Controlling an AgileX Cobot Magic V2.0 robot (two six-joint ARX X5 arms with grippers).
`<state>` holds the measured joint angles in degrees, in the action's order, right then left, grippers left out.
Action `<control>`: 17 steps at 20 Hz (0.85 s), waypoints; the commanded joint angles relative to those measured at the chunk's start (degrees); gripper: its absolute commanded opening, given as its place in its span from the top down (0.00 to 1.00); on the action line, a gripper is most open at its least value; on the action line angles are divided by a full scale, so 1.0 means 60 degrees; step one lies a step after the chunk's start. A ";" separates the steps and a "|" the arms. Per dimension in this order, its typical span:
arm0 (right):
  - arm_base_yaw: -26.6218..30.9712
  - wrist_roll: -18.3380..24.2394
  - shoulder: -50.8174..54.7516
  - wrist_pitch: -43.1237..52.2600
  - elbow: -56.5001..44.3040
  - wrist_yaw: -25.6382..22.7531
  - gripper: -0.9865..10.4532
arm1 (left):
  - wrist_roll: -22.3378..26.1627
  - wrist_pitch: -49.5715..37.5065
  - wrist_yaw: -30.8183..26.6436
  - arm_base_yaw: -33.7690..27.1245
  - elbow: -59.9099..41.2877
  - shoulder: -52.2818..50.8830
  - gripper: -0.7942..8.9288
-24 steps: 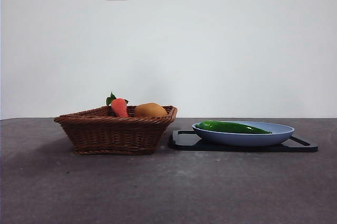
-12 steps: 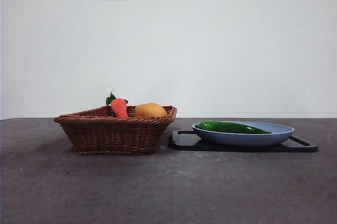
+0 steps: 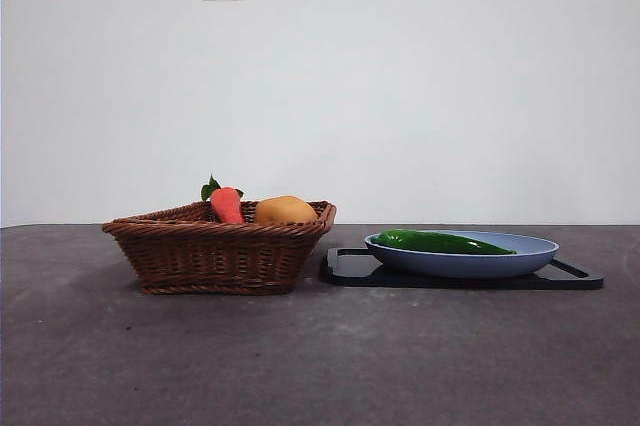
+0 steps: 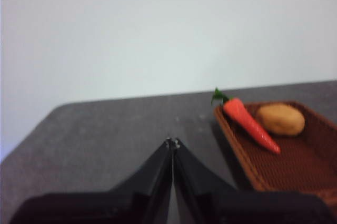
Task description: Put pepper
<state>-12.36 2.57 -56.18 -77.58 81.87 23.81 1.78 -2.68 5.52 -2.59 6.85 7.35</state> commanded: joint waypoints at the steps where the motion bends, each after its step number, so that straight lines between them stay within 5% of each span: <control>1: -0.0015 -0.0018 -0.0069 -0.0124 0.0171 -0.0022 0.90 | -0.0295 -0.0098 0.0000 -0.0040 -0.0375 -0.0313 0.91; 17: -0.0015 -0.0018 -0.0069 -0.0124 0.0171 -0.0022 0.90 | -0.1082 0.2084 0.0106 -0.0036 -0.1075 -0.1209 0.91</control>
<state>-12.36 2.57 -56.18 -77.58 81.87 23.79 -3.77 10.24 5.72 -2.59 1.02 0.34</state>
